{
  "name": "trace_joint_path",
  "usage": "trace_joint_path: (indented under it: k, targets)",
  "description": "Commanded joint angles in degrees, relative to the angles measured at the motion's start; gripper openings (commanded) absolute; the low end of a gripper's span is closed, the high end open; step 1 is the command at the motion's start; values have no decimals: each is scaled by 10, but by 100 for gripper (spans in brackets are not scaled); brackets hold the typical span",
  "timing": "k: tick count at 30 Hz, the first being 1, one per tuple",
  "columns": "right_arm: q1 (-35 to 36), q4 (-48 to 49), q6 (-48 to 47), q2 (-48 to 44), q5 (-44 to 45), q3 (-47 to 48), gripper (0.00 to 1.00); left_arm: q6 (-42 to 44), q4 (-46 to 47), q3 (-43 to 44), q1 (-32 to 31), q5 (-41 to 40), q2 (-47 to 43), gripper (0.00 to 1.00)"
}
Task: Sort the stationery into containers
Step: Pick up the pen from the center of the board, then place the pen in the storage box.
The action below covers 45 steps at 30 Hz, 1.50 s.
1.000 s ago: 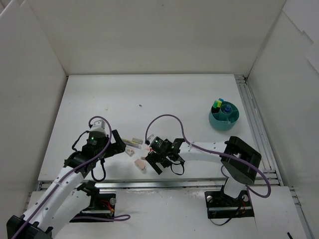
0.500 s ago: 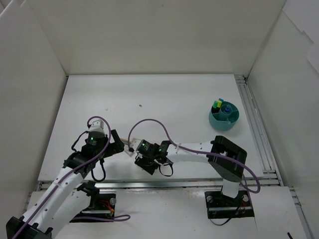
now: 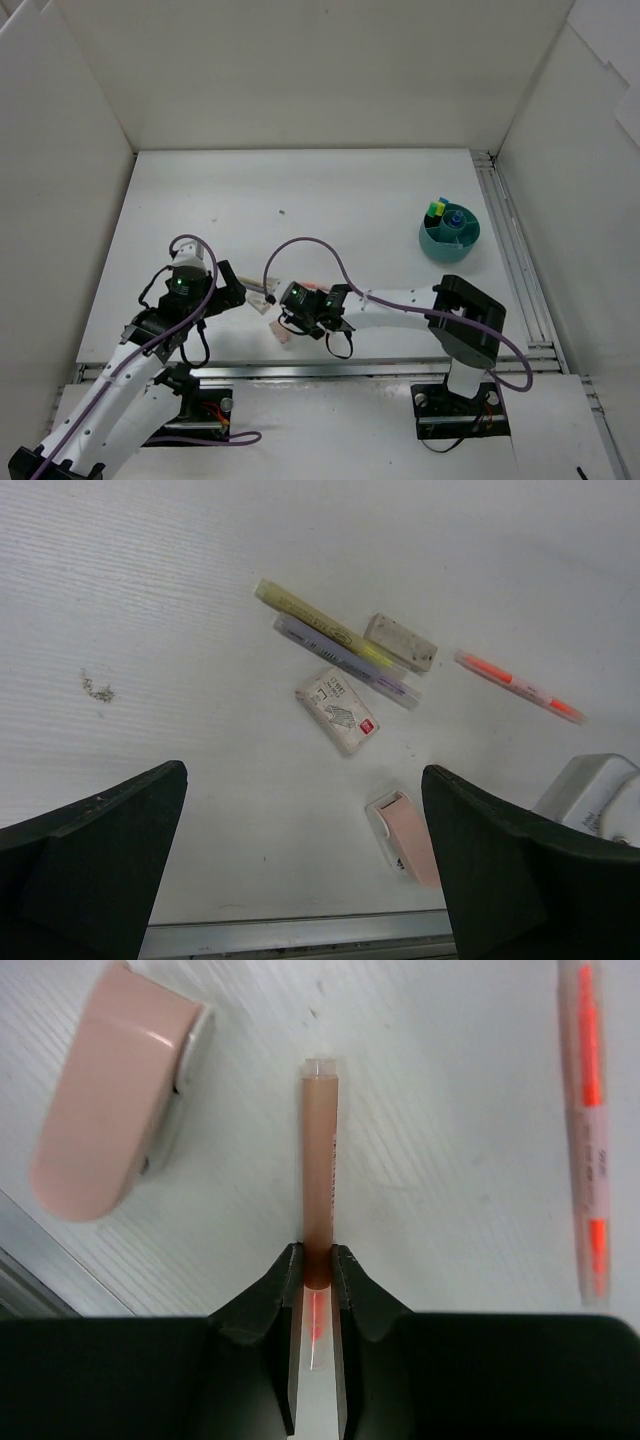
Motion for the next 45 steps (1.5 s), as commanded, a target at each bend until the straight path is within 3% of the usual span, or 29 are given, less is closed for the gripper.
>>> trace_joint_path:
  k: [1,7,14,18,22,27,31,38,45]
  targets:
    - [-16,-19,-17,-79,61,8,0,12,15,35,-4,-8,-1,99]
    - [-88,-17,-208,-169,138,78,0,25,26,55,-4,-4,18,100]
    - [-192,-25,-544,-188,139,192,0,44,32,98,-4,-1,55,99]
    - [-260,-106,-689,-165,140,246,0,63,47,111,-4,-1,78,99]
    - [-297,-208,-815,-114,241,301,0,95,46,146,-4,0,114,100]
    - [-361,-324,-895,-65,335,266,0,122,64,164,-4,4,157,99]
    - [-410,-343,-939,-69,376,232,0,156,95,174,-10,33,198,99]
    - [-454,-373,-973,-63,371,172,0,210,123,216,-56,60,309,99]
    - [-457,-371,-981,-35,327,149,0,224,141,253,-78,57,361,99]
